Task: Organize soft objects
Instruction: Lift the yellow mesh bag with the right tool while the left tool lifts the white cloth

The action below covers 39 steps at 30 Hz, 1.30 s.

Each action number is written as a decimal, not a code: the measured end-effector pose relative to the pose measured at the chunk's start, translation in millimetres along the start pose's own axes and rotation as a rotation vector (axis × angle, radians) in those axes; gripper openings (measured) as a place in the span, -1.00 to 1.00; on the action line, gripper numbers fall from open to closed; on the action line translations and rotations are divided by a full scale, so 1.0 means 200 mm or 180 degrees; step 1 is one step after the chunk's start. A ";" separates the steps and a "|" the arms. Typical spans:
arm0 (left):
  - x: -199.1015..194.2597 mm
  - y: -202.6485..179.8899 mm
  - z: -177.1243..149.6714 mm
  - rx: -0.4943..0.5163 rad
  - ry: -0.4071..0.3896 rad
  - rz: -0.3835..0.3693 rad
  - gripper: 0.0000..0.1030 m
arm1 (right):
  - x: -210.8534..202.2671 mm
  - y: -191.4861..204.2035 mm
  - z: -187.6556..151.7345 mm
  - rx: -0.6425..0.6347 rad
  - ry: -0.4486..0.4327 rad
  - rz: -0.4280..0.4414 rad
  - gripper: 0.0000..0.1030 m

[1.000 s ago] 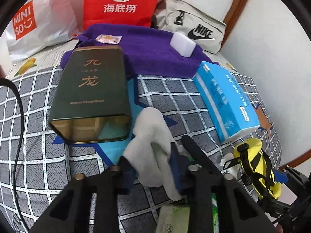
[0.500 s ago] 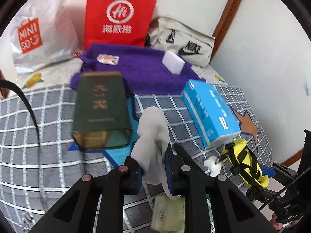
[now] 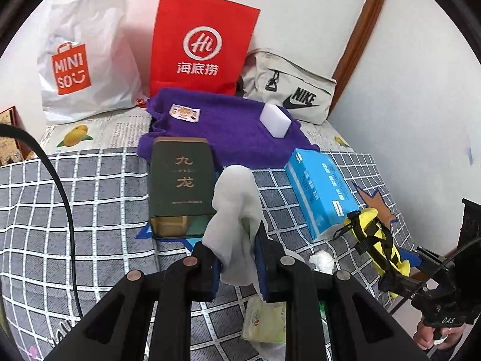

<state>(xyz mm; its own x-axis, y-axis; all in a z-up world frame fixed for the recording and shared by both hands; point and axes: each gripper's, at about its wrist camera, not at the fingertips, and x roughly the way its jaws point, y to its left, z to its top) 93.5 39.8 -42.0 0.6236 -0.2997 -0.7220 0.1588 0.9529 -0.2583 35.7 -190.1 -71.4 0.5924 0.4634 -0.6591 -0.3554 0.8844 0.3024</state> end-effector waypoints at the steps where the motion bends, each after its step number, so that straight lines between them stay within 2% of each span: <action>1: -0.01 0.01 0.00 -0.0021 -0.0007 0.0000 -0.64 | 0.00 0.00 0.01 -0.0003 -0.0002 -0.0001 0.24; 5: -0.05 0.04 0.02 -0.0157 -0.0040 0.0007 -0.64 | -0.01 0.00 0.05 0.0004 -0.0010 0.0045 0.24; 13: -0.07 0.07 0.07 -0.0226 -0.0094 -0.0007 -0.64 | 0.00 0.00 0.14 -0.0031 -0.0041 0.0050 0.24; 27: 0.02 0.14 0.26 -0.0246 -0.0083 -0.0041 -0.63 | 0.10 -0.08 0.38 -0.0004 -0.0062 -0.0083 0.24; 39: 0.12 0.21 0.43 -0.0244 -0.0074 0.0044 -0.64 | 0.24 -0.15 0.55 0.0020 -0.0037 -0.0150 0.24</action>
<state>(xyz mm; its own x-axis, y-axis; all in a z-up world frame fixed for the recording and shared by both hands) 180.7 76.8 -14.1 0.6431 -0.2845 -0.7109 0.0915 0.9503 -0.2976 154.8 -188.6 -36.1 0.6168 0.4218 -0.6646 -0.3223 0.9056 0.2756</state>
